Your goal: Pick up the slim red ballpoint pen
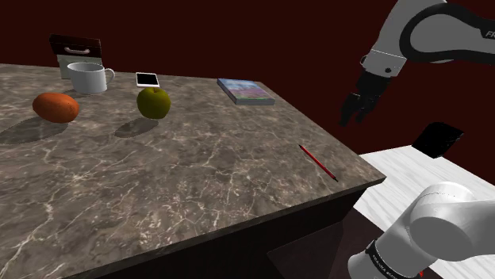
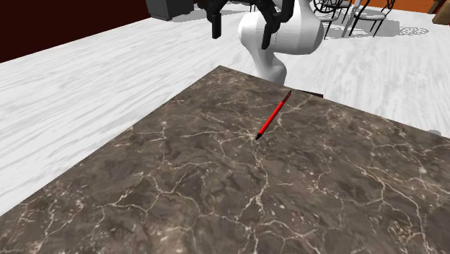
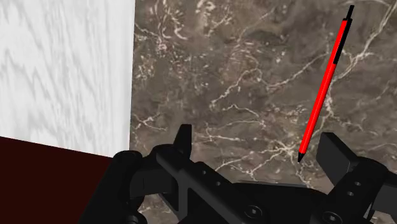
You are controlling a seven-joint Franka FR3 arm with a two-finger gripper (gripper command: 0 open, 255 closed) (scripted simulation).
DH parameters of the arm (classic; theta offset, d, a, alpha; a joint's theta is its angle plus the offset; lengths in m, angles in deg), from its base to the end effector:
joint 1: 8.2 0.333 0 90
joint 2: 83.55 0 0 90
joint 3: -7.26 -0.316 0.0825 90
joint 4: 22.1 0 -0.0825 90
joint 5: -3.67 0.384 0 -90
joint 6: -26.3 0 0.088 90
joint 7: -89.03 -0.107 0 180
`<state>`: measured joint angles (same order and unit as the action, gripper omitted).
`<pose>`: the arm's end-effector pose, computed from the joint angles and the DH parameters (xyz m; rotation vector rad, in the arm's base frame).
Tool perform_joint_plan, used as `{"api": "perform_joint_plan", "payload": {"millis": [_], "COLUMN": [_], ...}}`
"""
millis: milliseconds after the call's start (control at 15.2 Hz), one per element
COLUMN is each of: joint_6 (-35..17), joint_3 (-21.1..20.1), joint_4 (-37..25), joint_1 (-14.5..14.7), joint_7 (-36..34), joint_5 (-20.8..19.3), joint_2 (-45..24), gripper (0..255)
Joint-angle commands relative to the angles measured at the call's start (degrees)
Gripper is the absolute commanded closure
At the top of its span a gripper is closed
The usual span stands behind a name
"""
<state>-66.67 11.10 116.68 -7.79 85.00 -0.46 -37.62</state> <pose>0.3055 -0.0308 0.5678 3.1134 -0.1654 0.0022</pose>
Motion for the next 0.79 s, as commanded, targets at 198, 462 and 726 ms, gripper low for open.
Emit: {"api": "perform_joint_plan", "payload": {"millis": [198,462,726], "joint_6": [-0.85,-1.94,-3.15], "joint_3": [-2.36,-5.97,-10.23], "joint_4": [5.43,11.99,17.72], "joint_1": [0.54,1.84,3.94], "joint_7": [-3.91,-9.32,-15.08], "joint_5": [2.58,6.81,12.01], "joint_2": [4.02,9.01,13.36], "gripper": [0,0,0]}}
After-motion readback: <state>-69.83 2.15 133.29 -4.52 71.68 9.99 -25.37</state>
